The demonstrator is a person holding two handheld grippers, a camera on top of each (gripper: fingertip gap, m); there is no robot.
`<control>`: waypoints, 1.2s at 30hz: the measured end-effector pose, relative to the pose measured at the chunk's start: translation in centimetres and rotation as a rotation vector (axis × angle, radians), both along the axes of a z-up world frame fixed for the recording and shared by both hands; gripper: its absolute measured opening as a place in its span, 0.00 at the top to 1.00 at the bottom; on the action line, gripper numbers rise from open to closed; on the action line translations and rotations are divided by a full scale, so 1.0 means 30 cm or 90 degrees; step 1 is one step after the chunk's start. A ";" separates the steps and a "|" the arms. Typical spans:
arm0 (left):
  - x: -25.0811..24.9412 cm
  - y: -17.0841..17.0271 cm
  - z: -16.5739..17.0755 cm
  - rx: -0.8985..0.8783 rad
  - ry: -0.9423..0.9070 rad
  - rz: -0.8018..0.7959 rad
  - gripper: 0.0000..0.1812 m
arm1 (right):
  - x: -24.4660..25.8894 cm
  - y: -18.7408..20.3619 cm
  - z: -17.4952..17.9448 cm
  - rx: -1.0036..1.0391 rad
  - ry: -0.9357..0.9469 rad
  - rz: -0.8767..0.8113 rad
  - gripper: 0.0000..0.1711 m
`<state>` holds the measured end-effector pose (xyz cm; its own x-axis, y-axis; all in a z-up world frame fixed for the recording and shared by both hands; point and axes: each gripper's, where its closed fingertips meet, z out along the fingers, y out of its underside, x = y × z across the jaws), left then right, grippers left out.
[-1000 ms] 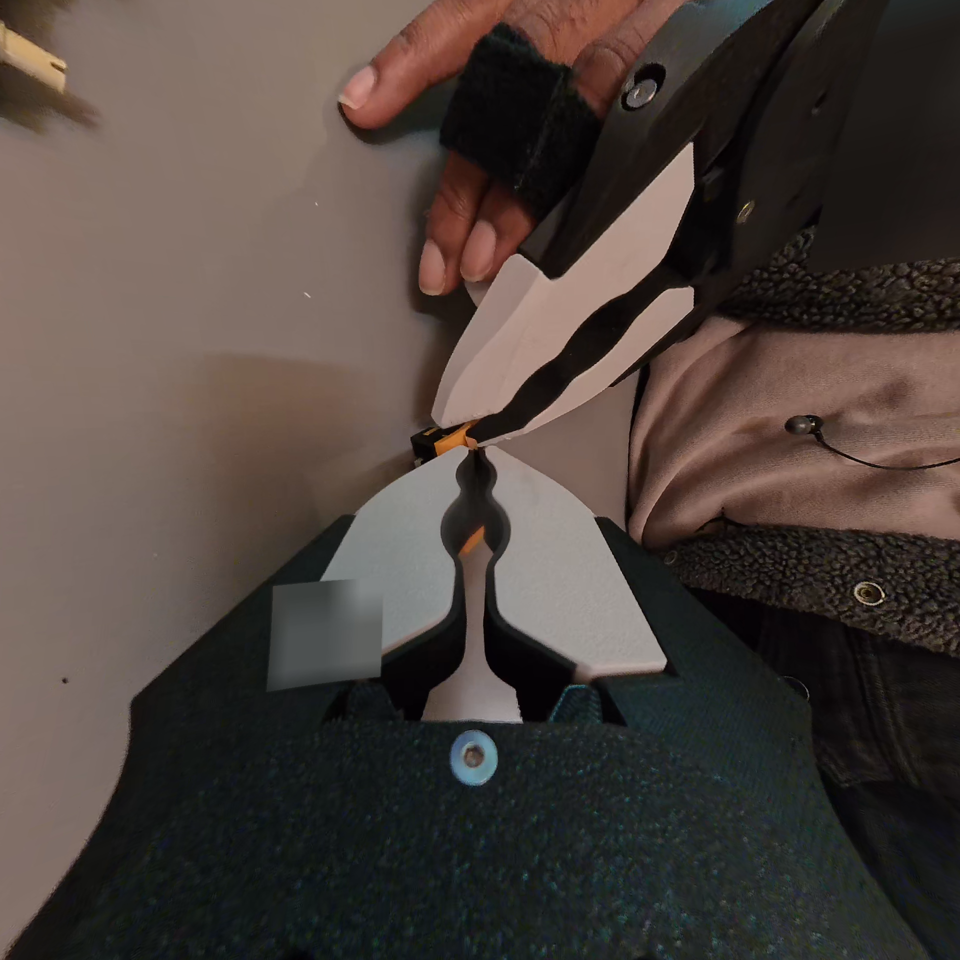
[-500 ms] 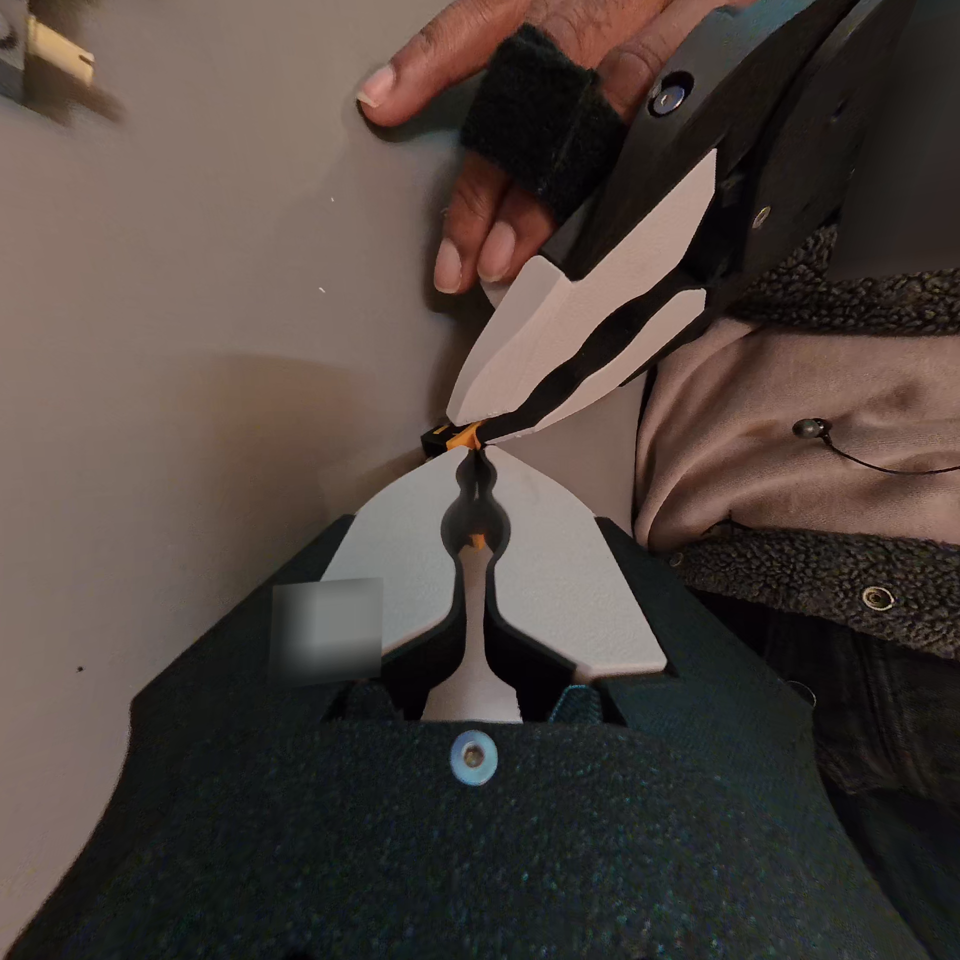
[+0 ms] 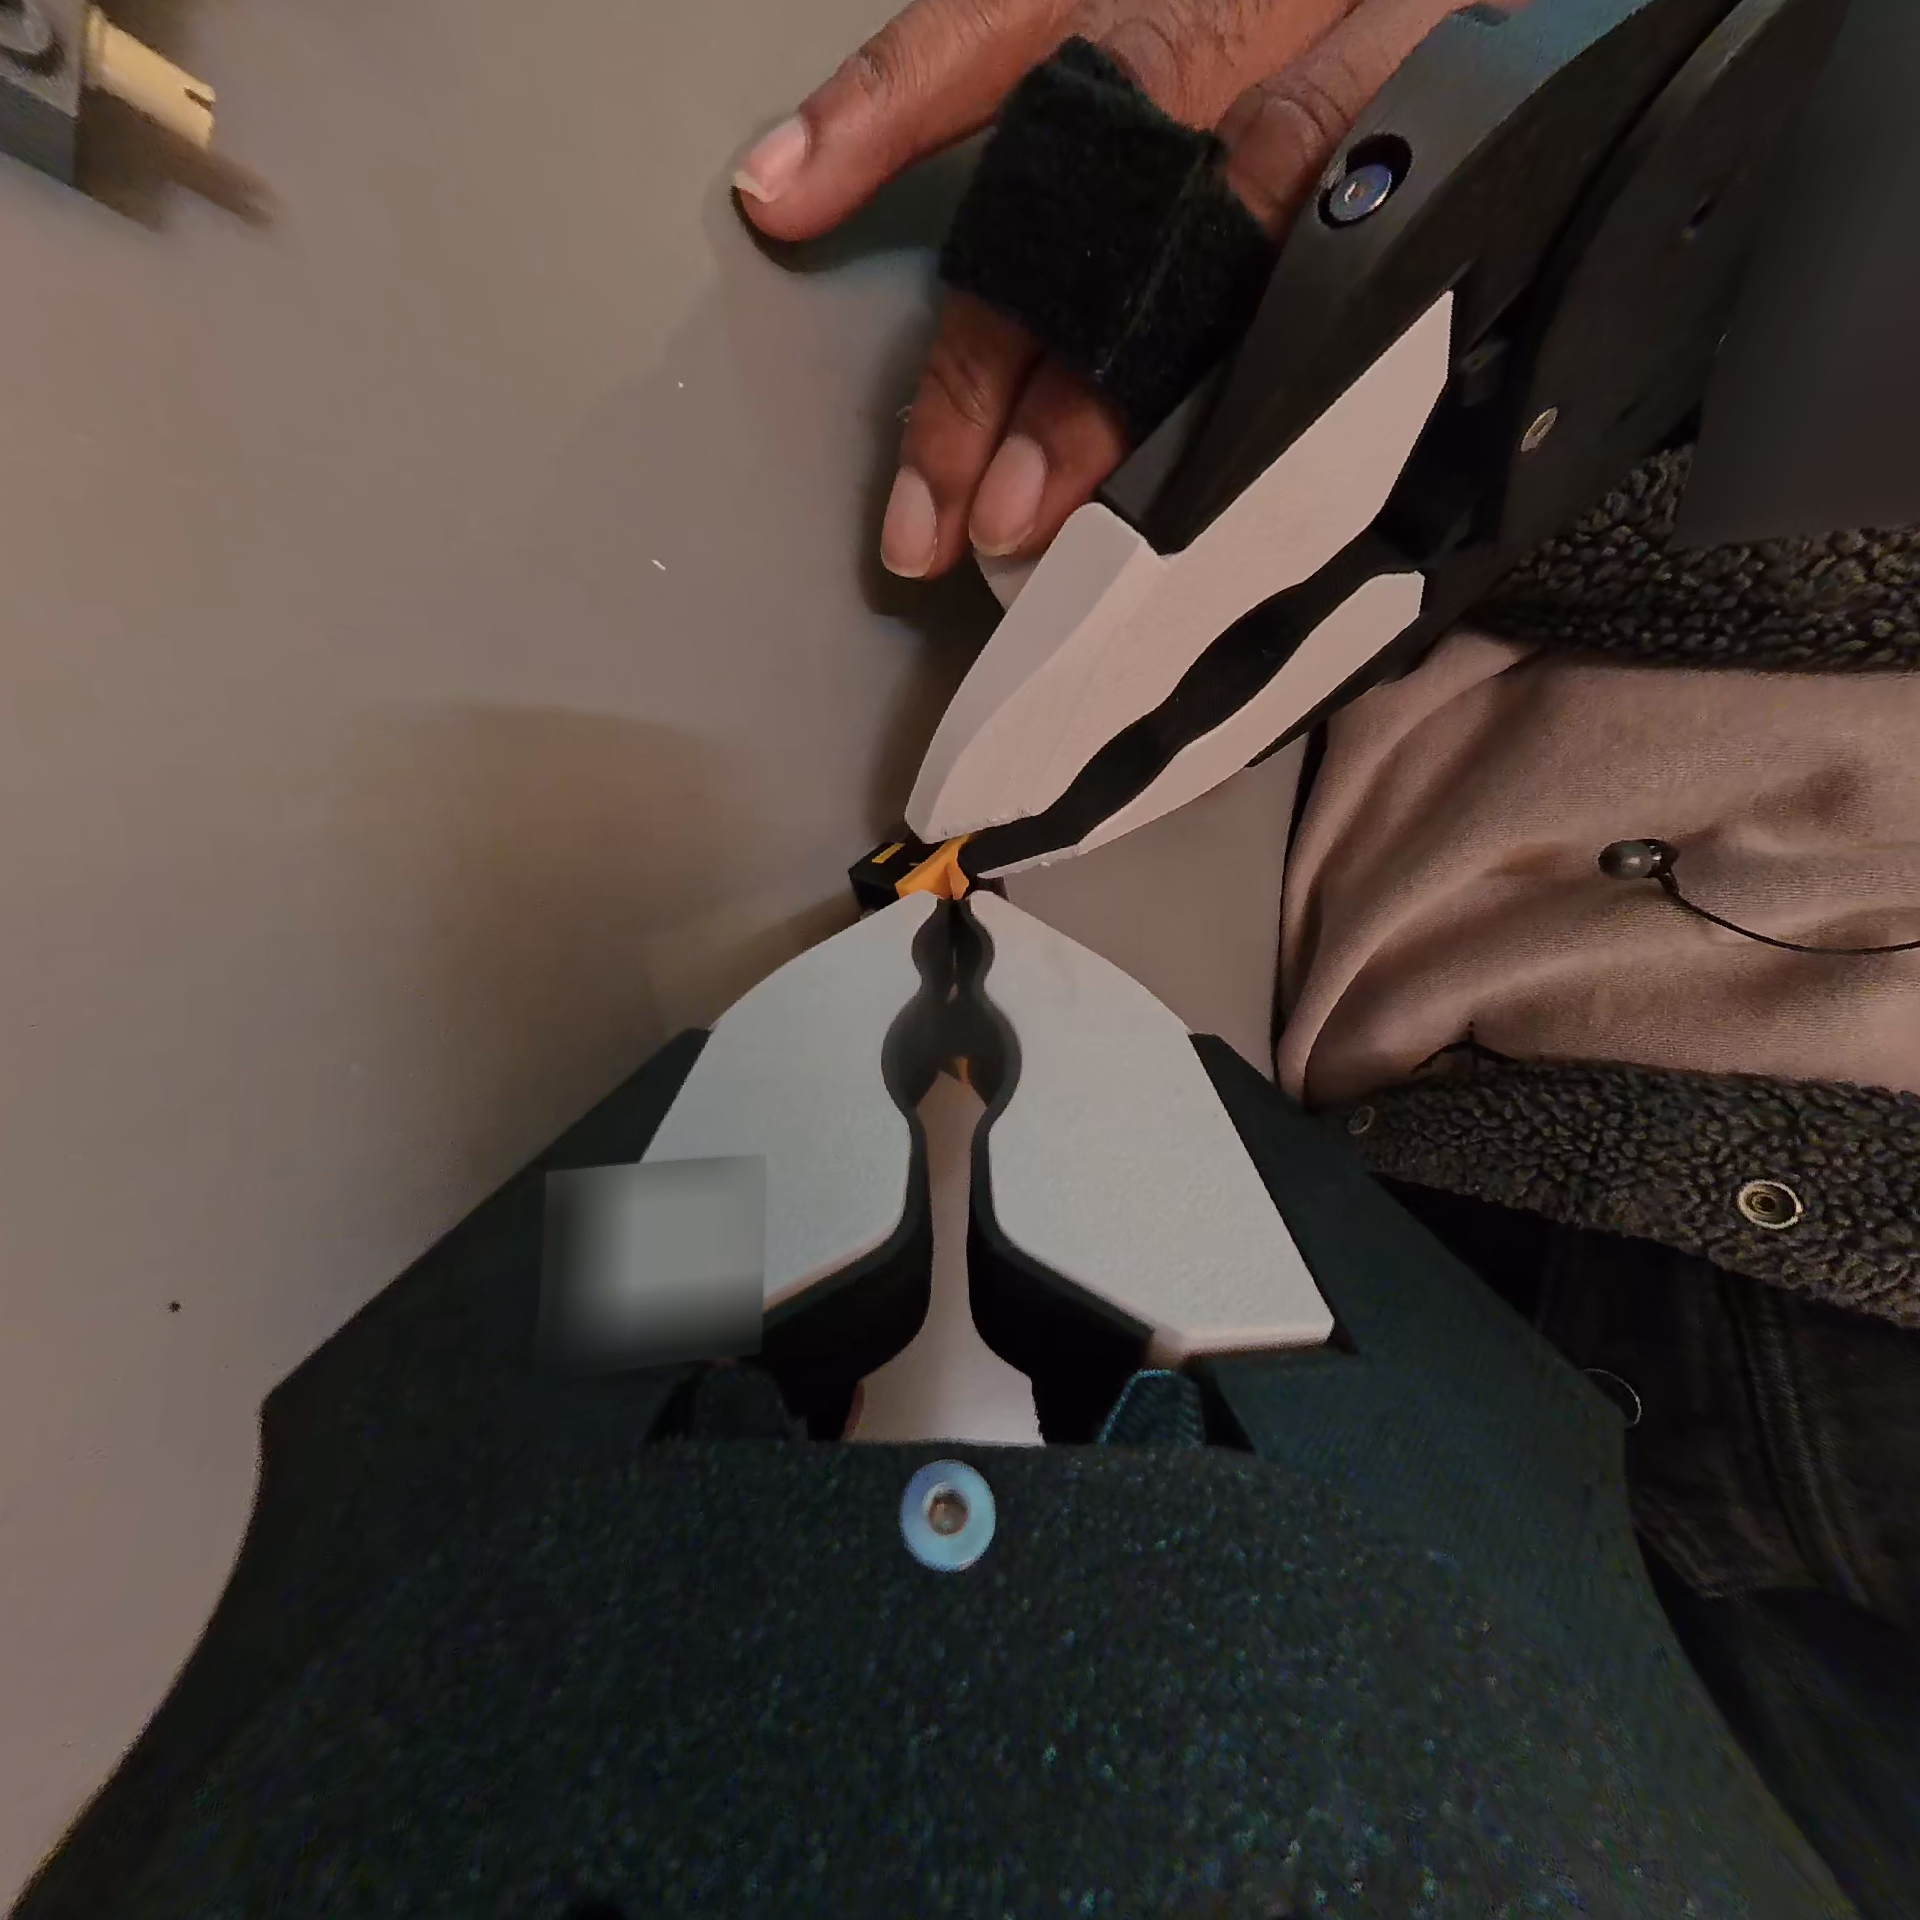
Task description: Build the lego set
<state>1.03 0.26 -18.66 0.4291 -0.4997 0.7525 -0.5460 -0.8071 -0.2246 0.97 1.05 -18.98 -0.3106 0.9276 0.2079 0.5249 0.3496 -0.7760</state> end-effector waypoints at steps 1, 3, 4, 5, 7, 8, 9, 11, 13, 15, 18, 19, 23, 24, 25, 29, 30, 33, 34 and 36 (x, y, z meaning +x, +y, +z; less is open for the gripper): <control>-0.001 0.000 0.000 0.000 0.000 0.001 1.00 | 0.000 0.000 0.000 0.000 0.000 0.000 0.90; -0.002 -0.001 0.000 0.000 0.000 0.000 1.00 | 0.000 0.000 0.000 0.000 0.000 0.000 0.90; -0.002 -0.002 0.001 0.000 0.000 -0.001 1.00 | 0.001 0.000 0.000 0.001 0.000 0.001 0.90; -0.002 -0.003 0.001 0.001 0.001 -0.002 1.00 | 0.001 -0.001 -0.002 0.002 -0.001 0.002 0.90; -0.003 -0.003 0.001 0.001 0.001 -0.002 1.00 | 0.001 -0.002 -0.004 0.004 -0.002 0.003 0.90; -0.004 -0.003 0.001 0.000 0.002 -0.001 1.00 | 0.001 -0.002 -0.004 0.005 -0.002 0.003 0.90; -0.004 -0.003 0.001 0.000 0.002 0.000 1.00 | 0.001 -0.001 -0.004 0.005 -0.002 0.003 0.90; -0.005 -0.004 0.001 0.000 0.002 -0.001 1.00 | 0.001 -0.002 -0.005 0.006 -0.002 0.004 0.90; -0.006 -0.005 0.002 0.001 0.003 -0.001 1.00 | 0.002 -0.003 -0.005 0.006 -0.002 0.004 0.91; -0.008 -0.006 0.002 0.001 0.004 0.000 1.00 | 0.001 -0.003 -0.005 0.006 -0.002 0.005 0.91; -0.011 -0.005 0.001 0.002 0.007 0.002 1.00 | 0.002 -0.003 -0.007 0.005 -0.002 0.005 0.91; -0.012 -0.005 0.002 0.002 0.008 0.002 1.00 | 0.002 -0.002 -0.008 0.006 -0.003 0.004 0.91; -0.017 -0.002 0.005 0.006 0.011 0.005 1.00 | 0.004 -0.001 -0.015 0.011 -0.009 0.004 0.91; -0.018 -0.002 0.006 0.007 0.011 0.005 1.00 | 0.004 -0.001 -0.015 0.012 -0.009 0.004 0.91; -0.017 -0.003 0.009 0.005 0.007 0.007 0.98 | 0.004 -0.001 -0.015 0.011 -0.009 0.004 0.91; -0.016 -0.005 0.011 0.006 0.007 0.008 0.98 | 0.004 -0.001 -0.016 0.012 -0.009 0.005 0.91; -0.017 -0.005 0.012 0.007 0.006 0.008 0.97 | 0.003 -0.001 -0.016 0.013 -0.009 0.005 0.91; -0.021 -0.004 0.014 0.009 0.006 0.010 0.96 | 0.004 -0.002 -0.019 0.016 -0.013 0.006 0.91; -0.023 -0.003 0.015 0.011 0.007 0.011 0.96 | 0.004 -0.002 -0.021 0.017 -0.013 0.006 0.91; -0.026 -0.003 0.015 0.010 0.007 0.014 0.96 | 0.004 -0.002 -0.022 0.020 -0.014 0.007 0.91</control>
